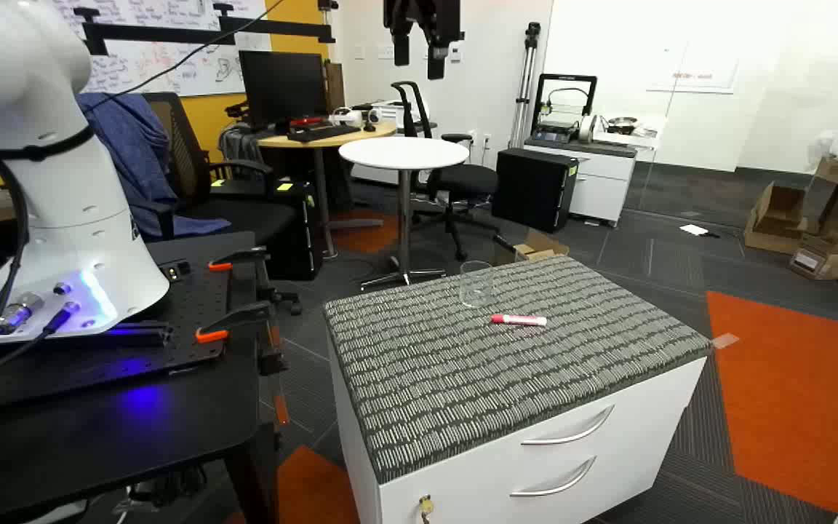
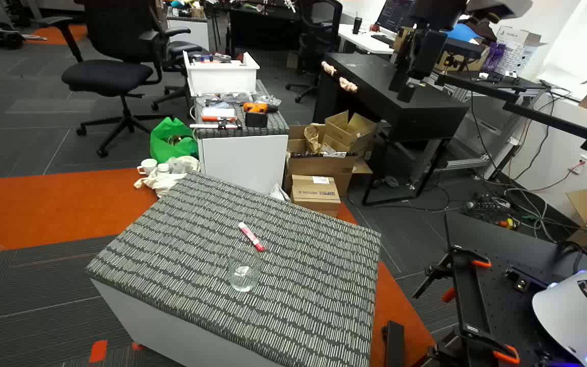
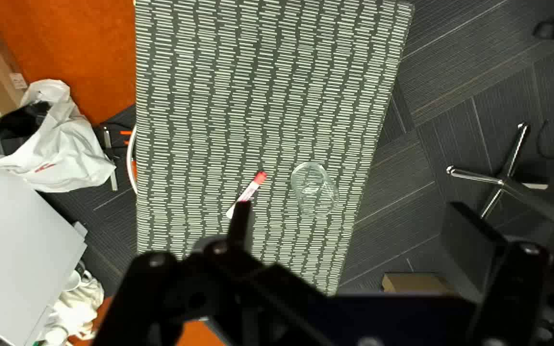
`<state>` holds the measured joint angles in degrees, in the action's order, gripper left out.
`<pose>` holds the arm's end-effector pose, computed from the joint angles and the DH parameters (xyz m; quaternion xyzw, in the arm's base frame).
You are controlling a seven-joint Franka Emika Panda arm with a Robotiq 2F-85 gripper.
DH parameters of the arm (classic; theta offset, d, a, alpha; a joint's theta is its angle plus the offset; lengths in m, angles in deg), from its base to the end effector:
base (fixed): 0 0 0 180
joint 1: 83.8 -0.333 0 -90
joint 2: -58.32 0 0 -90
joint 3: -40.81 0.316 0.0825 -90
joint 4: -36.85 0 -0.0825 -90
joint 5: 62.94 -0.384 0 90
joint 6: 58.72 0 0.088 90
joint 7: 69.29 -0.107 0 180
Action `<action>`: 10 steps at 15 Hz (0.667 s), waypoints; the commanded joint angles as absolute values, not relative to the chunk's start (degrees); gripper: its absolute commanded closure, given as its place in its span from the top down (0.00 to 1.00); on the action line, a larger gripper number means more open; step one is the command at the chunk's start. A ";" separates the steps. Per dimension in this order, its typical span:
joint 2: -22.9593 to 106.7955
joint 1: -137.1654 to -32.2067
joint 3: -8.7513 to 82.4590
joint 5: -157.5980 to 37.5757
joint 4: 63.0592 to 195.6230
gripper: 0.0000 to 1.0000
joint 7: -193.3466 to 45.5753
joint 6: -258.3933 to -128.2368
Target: Move the transparent glass across the marker
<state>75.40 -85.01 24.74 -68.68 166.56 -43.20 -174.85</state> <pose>0.4525 -0.1209 0.4814 -0.9927 -0.0815 -0.0523 0.0725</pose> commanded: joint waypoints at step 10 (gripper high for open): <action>74.87 -83.50 28.06 -70.08 167.55 1.00 -43.90 -183.02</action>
